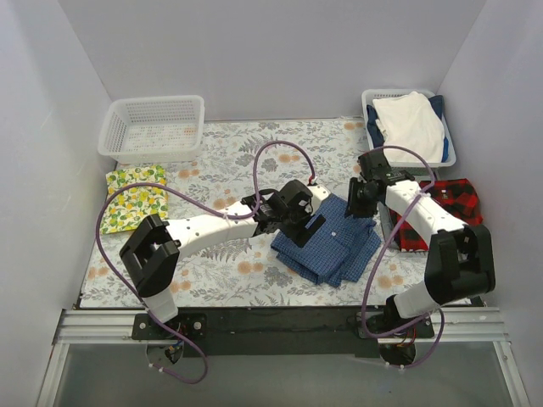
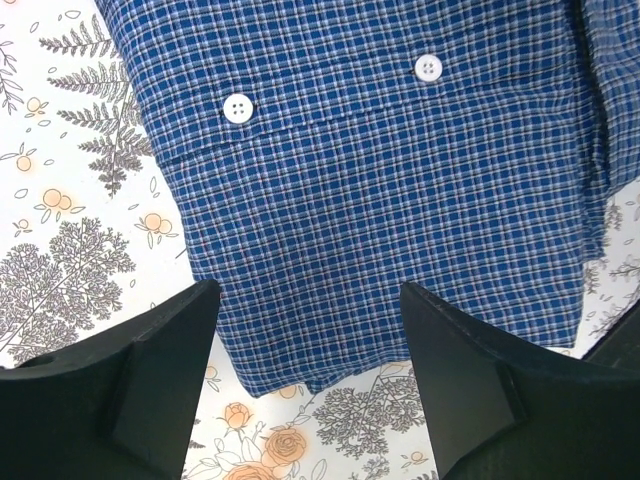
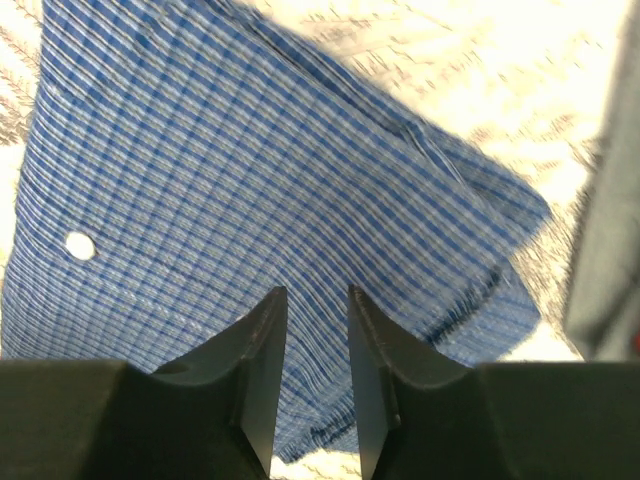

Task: Fold and stack the long sleeve shirts
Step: Fold the shirt

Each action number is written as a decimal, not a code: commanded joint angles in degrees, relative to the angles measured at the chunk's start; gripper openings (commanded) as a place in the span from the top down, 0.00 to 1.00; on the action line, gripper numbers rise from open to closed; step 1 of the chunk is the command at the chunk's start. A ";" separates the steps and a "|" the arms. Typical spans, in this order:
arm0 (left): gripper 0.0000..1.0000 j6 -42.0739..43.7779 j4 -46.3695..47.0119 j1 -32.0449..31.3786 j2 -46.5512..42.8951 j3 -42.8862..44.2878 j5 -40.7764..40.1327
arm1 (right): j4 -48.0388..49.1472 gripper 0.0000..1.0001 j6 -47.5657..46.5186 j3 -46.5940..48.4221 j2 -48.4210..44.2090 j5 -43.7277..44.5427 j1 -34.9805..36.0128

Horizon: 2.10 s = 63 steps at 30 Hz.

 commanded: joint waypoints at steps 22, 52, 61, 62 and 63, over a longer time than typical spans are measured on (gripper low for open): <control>0.30 -3.39 1.58 -0.36 11.47 -7.11 0.17 | 3.75 0.85 -3.91 -7.39 12.39 -8.18 -4.96; 0.27 -16.31 -5.10 29.79 17.54 19.69 11.33 | 0.23 0.78 -8.66 -1.93 4.21 -4.31 -2.50; 0.24 -17.28 -7.21 31.90 10.69 22.07 11.25 | 1.20 0.81 -5.68 -4.49 9.83 -6.86 5.31; 0.24 -17.28 -7.47 32.25 10.07 21.90 11.25 | 1.72 0.81 -4.11 -4.14 10.45 -8.60 6.63; 0.24 -17.19 -7.82 32.43 9.46 21.72 11.07 | 2.08 0.81 -3.13 -3.53 11.67 -9.40 9.51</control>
